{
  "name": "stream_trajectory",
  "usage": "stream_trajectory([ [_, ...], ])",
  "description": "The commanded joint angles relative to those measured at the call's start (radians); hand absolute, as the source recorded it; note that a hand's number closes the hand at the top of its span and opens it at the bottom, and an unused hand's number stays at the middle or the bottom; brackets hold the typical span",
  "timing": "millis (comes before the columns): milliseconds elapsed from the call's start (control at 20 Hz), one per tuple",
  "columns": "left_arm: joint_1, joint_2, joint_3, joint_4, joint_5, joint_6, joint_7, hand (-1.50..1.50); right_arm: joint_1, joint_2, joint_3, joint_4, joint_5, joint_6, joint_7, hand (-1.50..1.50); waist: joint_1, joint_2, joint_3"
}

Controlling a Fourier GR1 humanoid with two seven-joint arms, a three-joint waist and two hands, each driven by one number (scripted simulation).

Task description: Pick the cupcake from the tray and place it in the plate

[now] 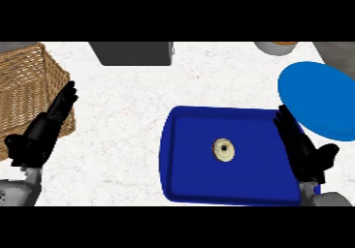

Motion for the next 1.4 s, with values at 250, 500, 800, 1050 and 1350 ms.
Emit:
stream_trajectory([
  [250,0.181,-0.147,0.006,0.140,0.099,0.075,0.152,0.00,-0.056,-0.129,-0.254,-0.227,0.134,-0.350,-0.005,1.50,-0.050,0.016,-0.005],
  [500,0.174,-0.191,0.000,0.108,0.154,0.051,0.155,0.00,0.108,-0.074,-0.275,-0.168,0.368,-0.721,0.044,-1.50,-0.051,0.021,-0.001],
  [800,0.155,-0.240,-0.050,0.065,0.120,0.078,0.210,0.00,0.420,0.083,-0.098,-0.493,0.508,-0.828,-0.014,-1.50,-0.016,0.027,0.003],
  [1050,0.142,-0.232,-0.038,0.141,0.122,0.036,0.157,0.00,0.491,0.038,0.055,-0.586,0.837,-0.765,0.339,-1.50,0.002,0.035,-0.002],
  [1350,0.133,-0.241,-0.055,0.140,0.086,0.064,0.159,0.00,0.541,-0.107,0.062,-0.677,0.939,-0.455,0.651,-1.50,0.017,0.042,-0.005],
])
